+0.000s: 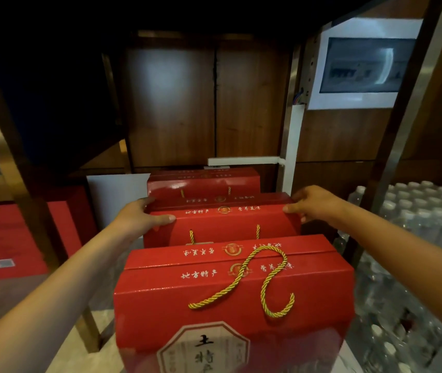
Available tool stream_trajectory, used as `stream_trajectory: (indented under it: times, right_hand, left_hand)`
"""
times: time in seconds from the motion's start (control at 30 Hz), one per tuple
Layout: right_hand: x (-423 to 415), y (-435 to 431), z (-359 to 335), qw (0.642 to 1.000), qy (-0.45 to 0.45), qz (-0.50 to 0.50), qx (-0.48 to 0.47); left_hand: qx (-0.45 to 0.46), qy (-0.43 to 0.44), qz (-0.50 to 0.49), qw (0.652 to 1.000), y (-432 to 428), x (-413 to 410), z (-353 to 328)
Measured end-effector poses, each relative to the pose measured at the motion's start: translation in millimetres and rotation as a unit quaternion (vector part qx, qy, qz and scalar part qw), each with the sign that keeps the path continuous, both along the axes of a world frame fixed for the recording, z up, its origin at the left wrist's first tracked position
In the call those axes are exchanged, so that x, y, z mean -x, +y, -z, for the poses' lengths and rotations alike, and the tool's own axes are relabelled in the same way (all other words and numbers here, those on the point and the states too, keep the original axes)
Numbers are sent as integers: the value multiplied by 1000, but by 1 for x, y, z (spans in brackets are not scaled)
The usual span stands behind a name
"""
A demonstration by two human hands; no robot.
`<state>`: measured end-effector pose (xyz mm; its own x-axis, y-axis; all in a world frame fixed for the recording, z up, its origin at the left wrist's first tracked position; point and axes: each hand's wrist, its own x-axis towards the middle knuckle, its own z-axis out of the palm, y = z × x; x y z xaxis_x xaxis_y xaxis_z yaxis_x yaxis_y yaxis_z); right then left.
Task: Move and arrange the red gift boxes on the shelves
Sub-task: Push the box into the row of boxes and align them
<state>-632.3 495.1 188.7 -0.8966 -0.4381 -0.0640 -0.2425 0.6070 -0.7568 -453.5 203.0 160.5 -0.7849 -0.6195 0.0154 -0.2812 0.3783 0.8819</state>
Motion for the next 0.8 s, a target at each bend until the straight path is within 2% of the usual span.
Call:
stream_trajectory:
  times: [0.27, 0.57, 0.8]
  right_hand:
    - [-11, 10, 9, 998, -16, -12, 59]
    - [-17, 11, 7, 998, -16, -17, 58]
    - [-14, 6, 8, 998, -5, -28, 51]
  left_hand:
    - [-43, 22, -27, 998, 17, -19, -7]
    - [-29, 15, -54, 998, 28, -26, -12]
    - [8, -31, -23, 999, 20, -22, -13]
